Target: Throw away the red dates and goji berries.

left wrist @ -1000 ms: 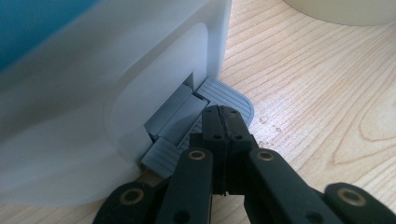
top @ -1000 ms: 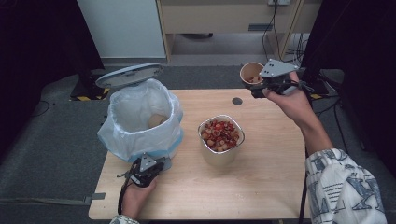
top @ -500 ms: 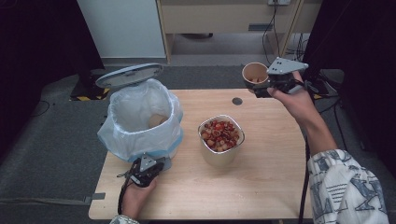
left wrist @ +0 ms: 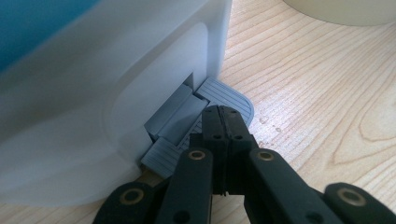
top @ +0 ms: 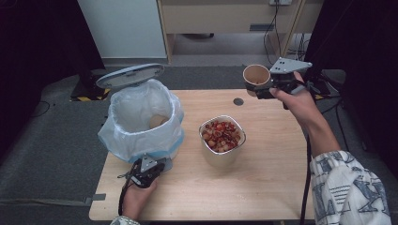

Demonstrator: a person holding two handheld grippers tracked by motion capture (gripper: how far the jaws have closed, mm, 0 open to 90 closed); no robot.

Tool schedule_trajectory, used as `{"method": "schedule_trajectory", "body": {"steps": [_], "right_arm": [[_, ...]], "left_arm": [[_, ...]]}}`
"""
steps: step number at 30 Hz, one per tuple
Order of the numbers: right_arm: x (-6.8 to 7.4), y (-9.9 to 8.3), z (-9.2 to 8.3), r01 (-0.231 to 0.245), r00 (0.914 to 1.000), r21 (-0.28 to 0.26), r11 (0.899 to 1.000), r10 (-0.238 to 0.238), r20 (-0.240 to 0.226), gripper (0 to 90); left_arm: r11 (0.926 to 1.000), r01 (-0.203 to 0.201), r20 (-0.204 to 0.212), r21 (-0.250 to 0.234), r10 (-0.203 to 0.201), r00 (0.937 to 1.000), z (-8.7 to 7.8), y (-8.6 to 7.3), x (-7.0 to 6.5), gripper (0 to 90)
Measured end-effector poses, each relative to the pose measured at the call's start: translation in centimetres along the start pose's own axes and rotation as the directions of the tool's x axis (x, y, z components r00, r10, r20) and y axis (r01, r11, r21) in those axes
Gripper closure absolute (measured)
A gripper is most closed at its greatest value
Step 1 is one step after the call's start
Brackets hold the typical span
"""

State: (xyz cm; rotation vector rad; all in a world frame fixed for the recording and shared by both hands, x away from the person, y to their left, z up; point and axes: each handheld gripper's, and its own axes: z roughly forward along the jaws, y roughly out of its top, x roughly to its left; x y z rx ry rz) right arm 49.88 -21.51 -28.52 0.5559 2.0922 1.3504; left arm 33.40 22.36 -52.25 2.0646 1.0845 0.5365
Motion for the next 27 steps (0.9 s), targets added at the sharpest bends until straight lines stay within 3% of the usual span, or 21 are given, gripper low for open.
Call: {"method": "schedule_trajectory", "body": {"steps": [15, 27], "right_arm": [[0.4, 0.3, 0.0, -0.065, 0.9967, -0.012, 0.998, 0.064, -0.05, 28.6], [1.0, 0.9, 0.5, -0.079, 0.9934, -0.007, 0.997, 0.078, -0.084, 28.5]], "left_arm": [[1.0, 0.001, 0.0, 0.0, -0.001, 1.0, 0.0, 0.0, 0.0, 89.0], [1.0, 0.0, 0.001, 0.0, 0.0, 1.0, 0.0, 0.0, 0.0, 89.0]]}}
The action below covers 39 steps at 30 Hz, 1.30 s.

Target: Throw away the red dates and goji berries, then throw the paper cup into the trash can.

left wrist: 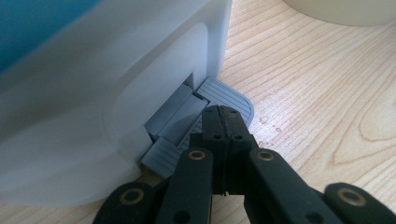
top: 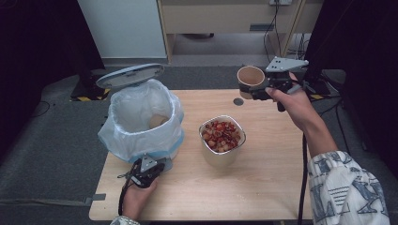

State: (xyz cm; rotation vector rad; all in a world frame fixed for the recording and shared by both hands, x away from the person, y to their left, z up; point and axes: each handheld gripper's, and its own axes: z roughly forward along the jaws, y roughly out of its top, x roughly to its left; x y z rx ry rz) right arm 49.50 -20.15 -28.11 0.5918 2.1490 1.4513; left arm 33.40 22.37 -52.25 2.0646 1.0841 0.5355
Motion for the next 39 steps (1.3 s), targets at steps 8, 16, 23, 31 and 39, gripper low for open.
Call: {"method": "schedule_trajectory", "body": {"steps": [8, 16, 23, 31, 39], "right_arm": [[0.2, 0.2, 0.3, -0.005, 1.0, 0.002, 1.0, 0.005, -0.008, 28.4], [0.5, 0.5, 0.6, -0.025, 0.9993, 0.006, 1.0, 0.025, -0.027, 28.4], [0.7, 0.8, 0.8, -0.033, 0.9989, 0.008, 0.999, 0.033, -0.035, 28.3], [1.2, 1.4, 1.3, -0.039, 0.9979, 0.014, 0.999, 0.04, -0.051, 28.3], [2.0, 2.1, 2.2, -0.037, 0.9967, 0.022, 0.999, 0.039, -0.072, 28.3]], "left_arm": [[1.0, 0.0, -0.001, 0.0, 0.0, 1.0, 0.0, 0.0, 0.0, 89.0], [1.0, 0.0, 0.0, 0.0, 0.0, 1.0, 0.0, 0.0, 0.0, 89.0], [1.0, -0.001, -0.001, 0.0, 0.001, 1.0, 0.0, 0.0, 0.0, 89.0], [1.0, -0.002, -0.002, 0.0, 0.002, 1.0, 0.0, 0.0, 0.0, 89.0], [1.0, -0.002, -0.002, 0.001, 0.002, 1.0, 0.0, 0.0, 0.0, 88.9]]}}
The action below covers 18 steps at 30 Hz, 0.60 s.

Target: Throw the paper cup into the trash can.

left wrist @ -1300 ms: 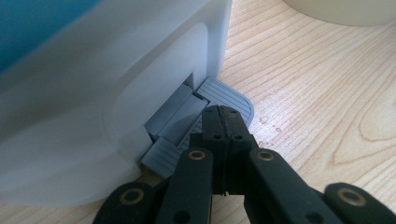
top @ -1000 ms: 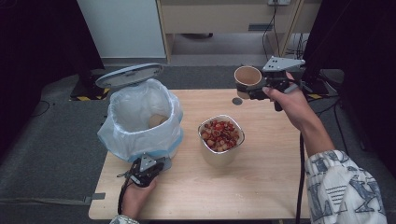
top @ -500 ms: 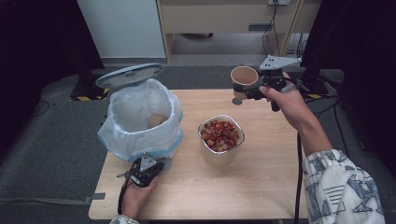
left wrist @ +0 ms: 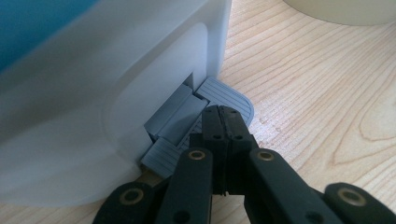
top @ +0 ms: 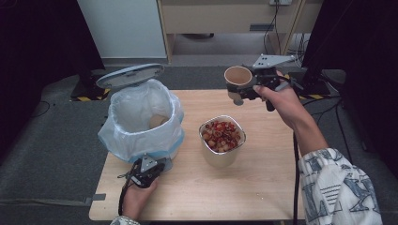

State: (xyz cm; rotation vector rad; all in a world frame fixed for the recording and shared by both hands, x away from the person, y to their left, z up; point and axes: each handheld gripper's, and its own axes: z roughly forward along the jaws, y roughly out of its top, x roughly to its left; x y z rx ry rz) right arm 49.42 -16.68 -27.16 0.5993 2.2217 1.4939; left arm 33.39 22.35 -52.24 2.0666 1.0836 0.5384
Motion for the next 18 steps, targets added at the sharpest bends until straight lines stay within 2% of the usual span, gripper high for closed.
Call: {"method": "schedule_trajectory", "body": {"steps": [18], "right_arm": [[1.9, 1.5, 3.0, 0.01, 0.9993, -0.001, 1.0, -0.01, -0.035, 28.3]], "left_arm": [[1.0, -0.001, 0.0, 0.001, 0.001, 1.0, 0.0, 0.0, 0.0, 88.9]]}}
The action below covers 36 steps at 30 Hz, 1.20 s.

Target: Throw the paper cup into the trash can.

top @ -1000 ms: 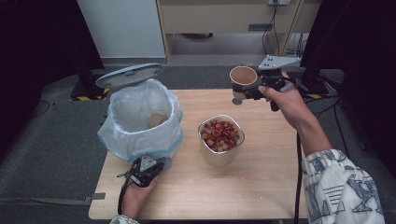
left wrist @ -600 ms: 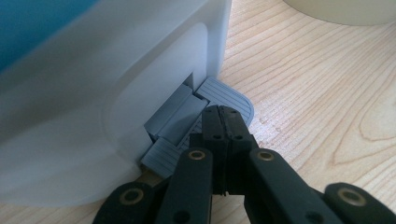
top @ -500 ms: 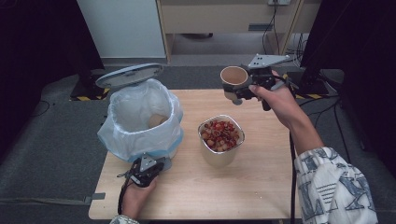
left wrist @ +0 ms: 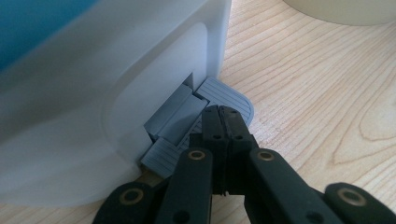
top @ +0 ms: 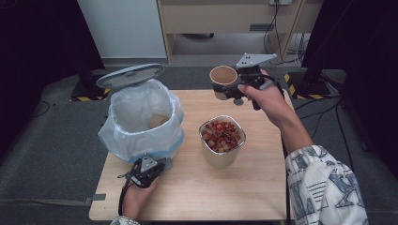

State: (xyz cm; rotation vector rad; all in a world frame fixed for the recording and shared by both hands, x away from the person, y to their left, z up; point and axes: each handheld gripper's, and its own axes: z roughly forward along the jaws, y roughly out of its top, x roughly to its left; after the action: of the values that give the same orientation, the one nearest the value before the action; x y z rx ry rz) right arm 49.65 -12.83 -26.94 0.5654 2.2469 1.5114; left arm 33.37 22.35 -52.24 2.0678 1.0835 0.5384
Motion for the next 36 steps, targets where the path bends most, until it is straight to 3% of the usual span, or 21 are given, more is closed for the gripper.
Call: {"method": "schedule_trajectory", "body": {"steps": [17, 36], "right_arm": [[2.4, 1.8, 3.2, -0.002, 0.9985, -0.006, 1.0, 0.001, -0.055, 28.3], [3.7, 2.4, 4.9, -0.021, 0.9957, -0.008, 1.0, 0.02, -0.09, 28.2]], "left_arm": [[1.0, 0.001, 0.0, -0.001, -0.001, 1.0, 0.0, 0.0, 0.0, 88.9], [1.0, 0.002, 0.002, -0.001, -0.002, 1.0, 0.0, 0.0, 0.0, 88.9]]}}
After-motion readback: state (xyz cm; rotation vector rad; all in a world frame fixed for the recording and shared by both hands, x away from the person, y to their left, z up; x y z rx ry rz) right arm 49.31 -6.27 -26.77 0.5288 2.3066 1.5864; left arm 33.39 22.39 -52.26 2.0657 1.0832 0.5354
